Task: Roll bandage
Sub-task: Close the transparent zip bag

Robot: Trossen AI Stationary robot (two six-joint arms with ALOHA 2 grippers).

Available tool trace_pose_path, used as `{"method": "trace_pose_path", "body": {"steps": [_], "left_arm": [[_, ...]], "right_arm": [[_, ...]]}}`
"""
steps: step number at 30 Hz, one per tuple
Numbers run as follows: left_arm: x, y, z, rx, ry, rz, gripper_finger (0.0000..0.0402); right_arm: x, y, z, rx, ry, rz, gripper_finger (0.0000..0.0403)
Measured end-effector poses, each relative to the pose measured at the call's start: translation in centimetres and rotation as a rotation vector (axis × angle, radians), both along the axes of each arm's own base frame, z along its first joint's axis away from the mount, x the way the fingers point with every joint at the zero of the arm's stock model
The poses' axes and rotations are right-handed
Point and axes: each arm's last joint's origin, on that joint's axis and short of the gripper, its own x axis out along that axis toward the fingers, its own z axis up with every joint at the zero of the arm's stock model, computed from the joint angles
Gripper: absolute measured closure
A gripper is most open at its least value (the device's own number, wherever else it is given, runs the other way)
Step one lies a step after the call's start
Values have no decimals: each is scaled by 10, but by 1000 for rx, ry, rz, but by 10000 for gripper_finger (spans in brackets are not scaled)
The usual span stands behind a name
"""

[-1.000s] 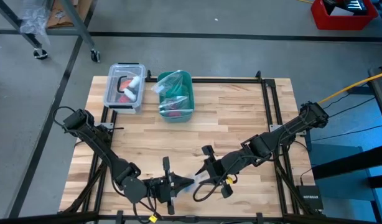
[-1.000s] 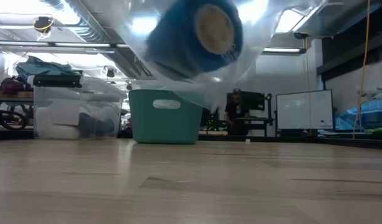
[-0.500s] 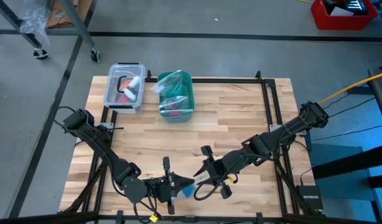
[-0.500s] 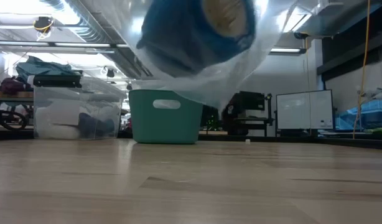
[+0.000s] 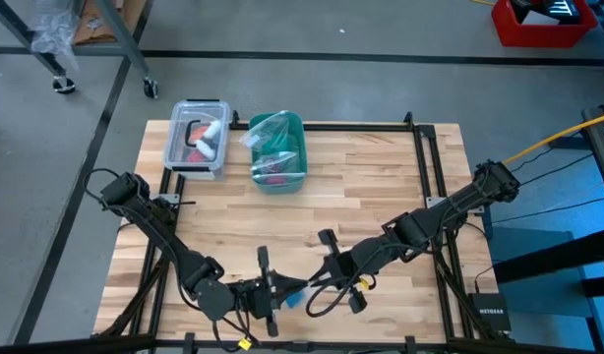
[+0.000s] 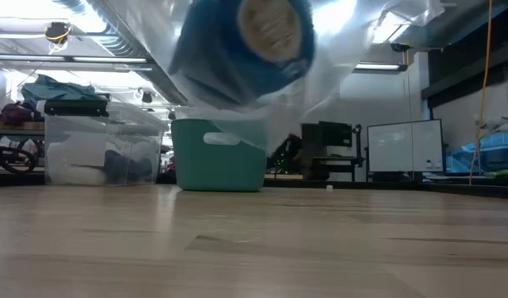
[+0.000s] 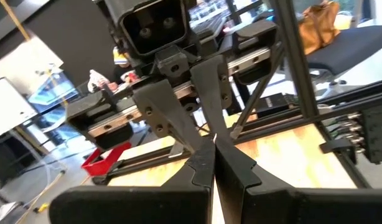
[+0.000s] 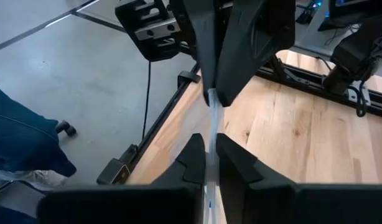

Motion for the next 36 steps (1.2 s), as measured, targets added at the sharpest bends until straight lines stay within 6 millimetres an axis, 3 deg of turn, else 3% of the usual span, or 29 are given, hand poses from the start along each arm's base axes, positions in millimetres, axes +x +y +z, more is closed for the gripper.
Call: {"method": "trace_pose_path", "body": {"steps": [7, 15, 22, 26, 36], "left_arm": [[-1, 1, 2, 12, -10, 37, 401], [-3, 0, 7, 44, -25, 33, 401], [-3, 0, 7, 34, -26, 32, 401], [-3, 0, 7, 4, -32, 32, 399], [-3, 0, 6, -102, -56, 31, 315]], "right_arm": [[-2, -1, -5, 11, 64, -21, 340], [-5, -2, -9, -11, 111, -25, 397], [-4, -2, -8, -6, 99, -23, 380], [-4, -2, -8, -10, 92, -33, 398], [-3, -2, -5, -2, 65, -46, 397]]}}
